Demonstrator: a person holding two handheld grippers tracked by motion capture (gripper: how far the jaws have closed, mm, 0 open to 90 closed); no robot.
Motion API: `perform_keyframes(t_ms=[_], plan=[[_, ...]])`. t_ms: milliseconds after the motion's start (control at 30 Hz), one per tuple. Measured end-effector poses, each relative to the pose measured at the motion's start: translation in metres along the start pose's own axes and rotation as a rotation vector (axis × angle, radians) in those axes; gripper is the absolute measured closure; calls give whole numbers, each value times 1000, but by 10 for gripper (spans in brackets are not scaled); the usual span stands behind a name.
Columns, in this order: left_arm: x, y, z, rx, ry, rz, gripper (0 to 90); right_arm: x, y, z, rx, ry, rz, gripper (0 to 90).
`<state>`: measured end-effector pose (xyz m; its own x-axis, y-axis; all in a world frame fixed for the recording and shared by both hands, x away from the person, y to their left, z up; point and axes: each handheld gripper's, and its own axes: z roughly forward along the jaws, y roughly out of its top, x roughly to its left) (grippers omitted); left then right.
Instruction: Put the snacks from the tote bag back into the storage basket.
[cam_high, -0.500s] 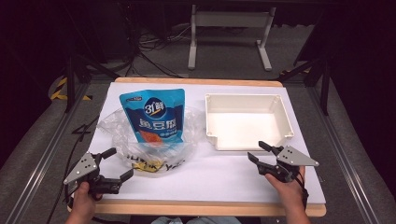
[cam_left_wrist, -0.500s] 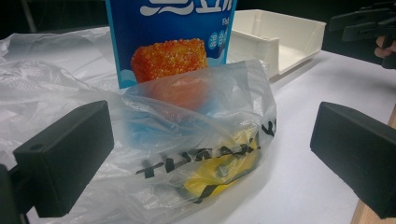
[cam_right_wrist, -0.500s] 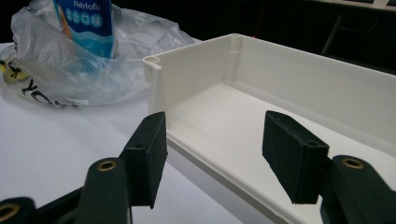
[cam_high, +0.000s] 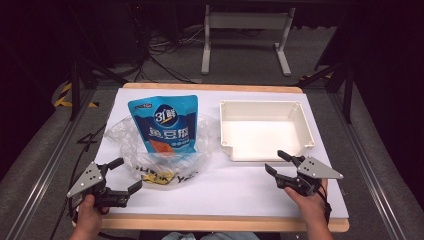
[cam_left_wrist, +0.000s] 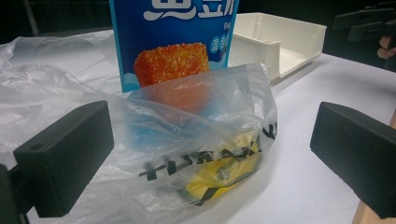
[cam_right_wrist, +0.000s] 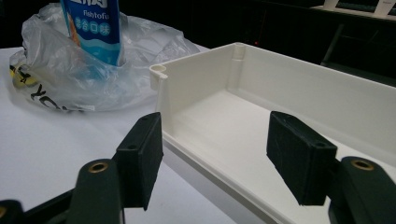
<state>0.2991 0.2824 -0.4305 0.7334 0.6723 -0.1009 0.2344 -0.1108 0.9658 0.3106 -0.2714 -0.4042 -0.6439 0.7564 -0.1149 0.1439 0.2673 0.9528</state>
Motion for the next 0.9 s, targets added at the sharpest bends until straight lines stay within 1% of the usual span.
perform_keyframes(t_ms=[33, 100, 200, 267, 367, 433, 467, 567, 667, 700, 733, 767, 800, 833, 867, 900], plan=[[0, 0, 0, 6, -1, 7, 2, -1, 1, -1, 1, 3, -3, 357], [0, 0, 0, 0, 0, -1, 2, -1, 5, -3, -4, -2, -2, 345], [0, 0, 0, 1, 0, -1, 2, -2, 12, -4, 1, 11, 6, 332], [0, 0, 1, 5, 2, 8, 2, -2, 17, -5, 7, 19, 1, 329], [0, 0, 0, 8, 4, 3, 2, -3, 23, -6, 13, 26, 1, 326], [0, 0, 0, 2, 6, 1, 2, -5, 29, -7, 19, 33, 12, 326], [1, 0, 0, 4, 7, 3, 2, -6, 32, -8, 39, 24, 19, 326], [0, -1, 0, 2, 10, 0, 2, -9, 36, -9, 42, 42, 31, 321], [0, -1, 0, 3, 9, -1, 2, -10, 41, -10, 46, 52, 32, 319], [1, 0, -1, 14, 7, 0, 2, -11, 44, -11, 46, 58, 32, 316], [1, 0, -1, 13, 7, 1, 2, -11, 46, -11, 47, 64, 32, 312], [1, -1, -1, 14, 7, 1, 2, -12, 49, -11, 49, 77, 28, 301], [1, -1, -1, 14, 7, 1, 2, -13, 52, -11, 63, 93, 17, 283], [1, -1, -1, 14, 7, 1, 2, -13, 52, -11, 63, 93, 17, 283], [1, -1, -1, 14, 9, 0, 2, -13, 56, -10, 80, 96, 2, 267], [1, -1, 0, 4, 12, -1, 2, -12, 60, -9, 90, 94, -16, 261]])
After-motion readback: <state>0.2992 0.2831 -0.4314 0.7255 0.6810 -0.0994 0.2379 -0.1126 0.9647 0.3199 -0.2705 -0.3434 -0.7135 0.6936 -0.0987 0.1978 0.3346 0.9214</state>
